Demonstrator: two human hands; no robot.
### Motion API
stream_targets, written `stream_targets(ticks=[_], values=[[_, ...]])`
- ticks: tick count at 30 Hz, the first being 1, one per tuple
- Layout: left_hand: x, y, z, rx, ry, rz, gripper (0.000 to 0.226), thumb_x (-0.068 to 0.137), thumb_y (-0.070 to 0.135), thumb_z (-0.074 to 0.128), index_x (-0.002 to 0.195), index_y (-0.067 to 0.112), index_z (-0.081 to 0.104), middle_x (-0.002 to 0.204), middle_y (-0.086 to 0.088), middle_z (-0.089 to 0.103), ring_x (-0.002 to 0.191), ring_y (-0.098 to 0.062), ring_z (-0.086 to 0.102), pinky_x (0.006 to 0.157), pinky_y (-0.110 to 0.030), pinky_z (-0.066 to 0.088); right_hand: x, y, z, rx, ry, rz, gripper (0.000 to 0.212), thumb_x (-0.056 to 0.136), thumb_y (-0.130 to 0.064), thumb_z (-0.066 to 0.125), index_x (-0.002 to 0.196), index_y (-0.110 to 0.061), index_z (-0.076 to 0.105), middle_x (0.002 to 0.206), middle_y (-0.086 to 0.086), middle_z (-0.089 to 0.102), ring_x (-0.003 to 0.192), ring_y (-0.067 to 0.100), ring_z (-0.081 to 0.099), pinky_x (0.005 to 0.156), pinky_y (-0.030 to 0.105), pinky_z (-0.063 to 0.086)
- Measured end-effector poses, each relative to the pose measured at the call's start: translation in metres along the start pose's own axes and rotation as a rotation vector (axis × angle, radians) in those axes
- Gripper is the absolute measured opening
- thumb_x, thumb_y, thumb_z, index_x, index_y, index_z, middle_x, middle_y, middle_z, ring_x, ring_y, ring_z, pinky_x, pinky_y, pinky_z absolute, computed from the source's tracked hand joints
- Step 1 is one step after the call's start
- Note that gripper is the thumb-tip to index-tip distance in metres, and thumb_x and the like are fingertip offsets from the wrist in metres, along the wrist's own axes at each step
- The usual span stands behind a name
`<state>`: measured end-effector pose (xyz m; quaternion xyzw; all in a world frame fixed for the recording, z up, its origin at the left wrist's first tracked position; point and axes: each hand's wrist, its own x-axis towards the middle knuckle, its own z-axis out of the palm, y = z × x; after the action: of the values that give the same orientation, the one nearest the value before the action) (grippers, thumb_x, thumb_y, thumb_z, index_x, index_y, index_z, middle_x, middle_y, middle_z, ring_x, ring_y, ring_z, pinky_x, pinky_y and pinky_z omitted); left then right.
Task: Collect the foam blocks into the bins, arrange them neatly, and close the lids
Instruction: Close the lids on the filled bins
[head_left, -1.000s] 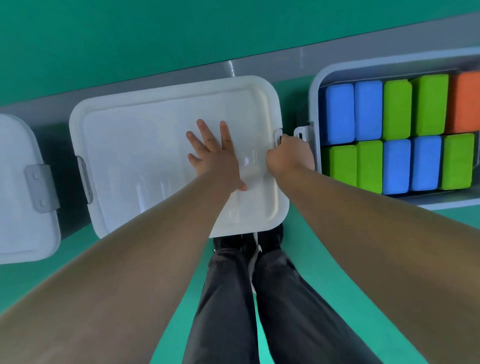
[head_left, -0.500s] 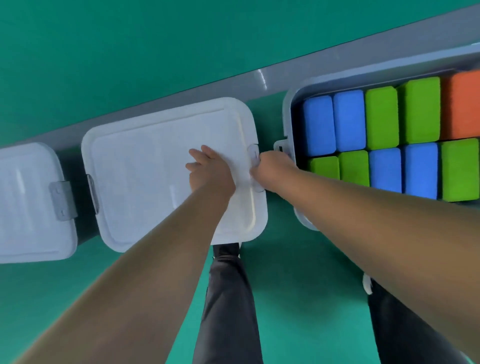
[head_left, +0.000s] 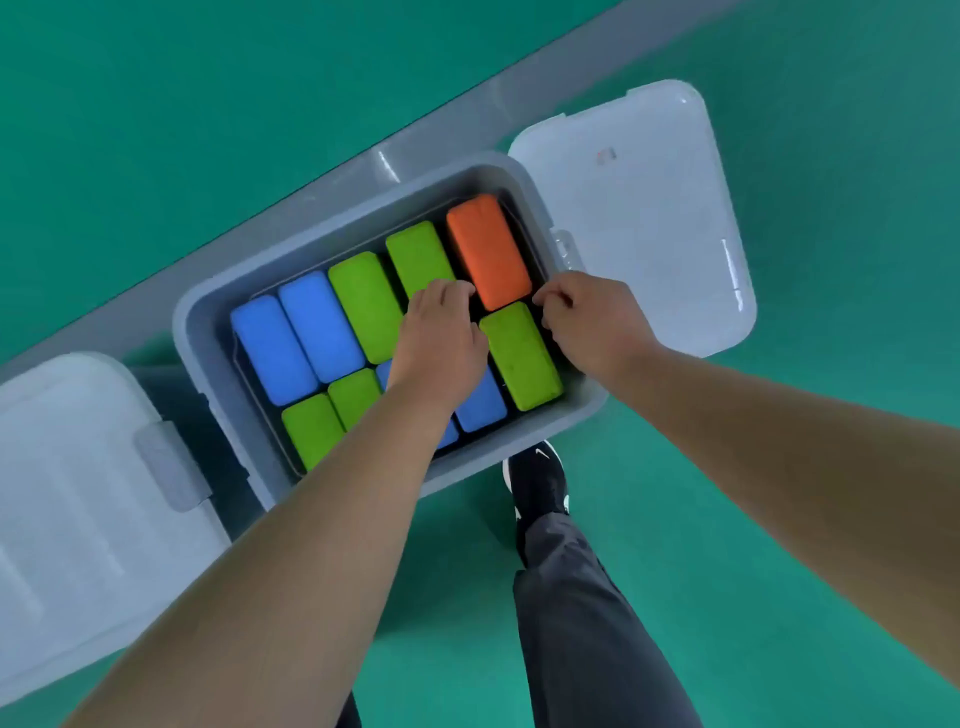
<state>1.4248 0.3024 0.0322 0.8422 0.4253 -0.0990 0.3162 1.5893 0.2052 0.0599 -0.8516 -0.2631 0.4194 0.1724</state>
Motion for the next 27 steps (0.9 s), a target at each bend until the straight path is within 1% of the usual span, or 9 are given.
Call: stream_targets(ticks=[4, 6, 8, 11, 14, 17, 22, 25, 27], values=[[0.049, 0.09, 0.031, 0.042, -0.079, 0.181, 0.044, 0.094, 0.01, 0.052, 0.138, 0.011, 0.052, 0.139, -0.008, 0.051, 0.128, -0.029, 0.045, 0.109, -0.04, 0.041, 0.034, 0.06, -0.063, -0.012, 0.031, 0.124, 0.034, 0.092, -0.022, 0.041, 0.103, -0.018, 0.073, 0.098, 0.003, 0.075, 0.088, 0.026, 0.068, 0.08, 0.04, 0.06], [0.067, 0.119, 0.045, 0.116, -0.113, 0.284, 0.043, 0.094, 0.011, 0.051, 0.137, 0.009, 0.054, 0.14, -0.008, 0.051, 0.132, -0.03, 0.044, 0.112, -0.04, 0.039, 0.052, 0.093, -0.078, 0.021, 0.037, 0.226, 0.037, 0.088, -0.02, 0.04, 0.103, -0.007, 0.072, 0.099, 0.014, 0.074, 0.088, 0.031, 0.071, 0.083, 0.05, 0.062], [0.083, 0.136, 0.06, 0.237, -0.162, 0.366, 0.043, 0.094, 0.012, 0.051, 0.136, 0.006, 0.055, 0.142, -0.011, 0.052, 0.14, -0.032, 0.041, 0.117, -0.041, 0.034, 0.067, 0.131, -0.084, 0.039, 0.008, 0.342, 0.036, 0.091, -0.02, 0.044, 0.107, -0.004, 0.072, 0.104, 0.017, 0.074, 0.098, 0.036, 0.072, 0.088, 0.053, 0.061], [0.101, 0.141, 0.085, 0.469, -0.247, 0.452, 0.04, 0.099, 0.022, 0.05, 0.133, 0.004, 0.057, 0.138, -0.016, 0.056, 0.145, -0.034, 0.037, 0.122, -0.043, 0.027, 0.078, 0.183, -0.081, 0.143, -0.061, 0.548, 0.03, 0.097, -0.019, 0.05, 0.114, -0.006, 0.071, 0.108, 0.013, 0.076, 0.097, 0.032, 0.075, 0.091, 0.049, 0.061], [0.104, 0.13, 0.103, 0.665, -0.332, 0.504, 0.04, 0.104, 0.032, 0.041, 0.125, 0.005, 0.061, 0.125, -0.015, 0.059, 0.127, -0.034, 0.048, 0.109, -0.045, 0.034, 0.075, 0.22, -0.065, 0.328, -0.057, 0.706, 0.022, 0.101, -0.017, 0.053, 0.114, -0.007, 0.068, 0.103, 0.008, 0.075, 0.08, 0.021, 0.073, 0.074, 0.039, 0.064], [0.101, 0.121, 0.113, 0.808, -0.314, 0.525, 0.042, 0.102, 0.034, 0.035, 0.124, 0.011, 0.063, 0.126, -0.01, 0.059, 0.124, -0.033, 0.049, 0.101, -0.047, 0.038, 0.068, 0.246, -0.038, 0.43, -0.064, 0.794, 0.014, 0.101, -0.016, 0.056, 0.109, -0.009, 0.064, 0.101, 0.007, 0.074, 0.073, 0.019, 0.07, 0.063, 0.033, 0.06], [0.11, 0.126, 0.129, 0.906, -0.319, 0.489, 0.044, 0.087, 0.034, 0.035, 0.118, 0.024, 0.064, 0.121, -0.003, 0.058, 0.119, -0.029, 0.047, 0.096, -0.049, 0.037, 0.073, 0.273, 0.009, 0.58, 0.011, 0.908, 0.016, 0.098, -0.015, 0.052, 0.11, -0.008, 0.061, 0.095, 0.006, 0.064, 0.075, 0.02, 0.067, 0.072, 0.035, 0.06], [0.117, 0.118, 0.134, 0.904, -0.299, 0.486, 0.045, 0.087, 0.036, 0.032, 0.117, 0.029, 0.064, 0.118, -0.002, 0.061, 0.116, -0.029, 0.048, 0.096, -0.048, 0.039, 0.088, 0.279, 0.032, 0.592, 0.02, 0.935, 0.017, 0.095, -0.016, 0.057, 0.11, -0.009, 0.06, 0.081, 0.006, 0.052, 0.077, 0.026, 0.058, 0.066, 0.032, 0.05], [0.117, 0.114, 0.139, 0.896, -0.256, 0.5, 0.045, 0.088, 0.037, 0.03, 0.116, 0.031, 0.065, 0.117, -0.001, 0.062, 0.115, -0.029, 0.049, 0.096, -0.048, 0.04, 0.101, 0.285, 0.042, 0.632, 0.033, 0.944, 0.027, 0.094, -0.018, 0.063, 0.119, -0.008, 0.063, 0.081, 0.008, 0.054, 0.078, 0.027, 0.058, 0.073, 0.032, 0.055]])
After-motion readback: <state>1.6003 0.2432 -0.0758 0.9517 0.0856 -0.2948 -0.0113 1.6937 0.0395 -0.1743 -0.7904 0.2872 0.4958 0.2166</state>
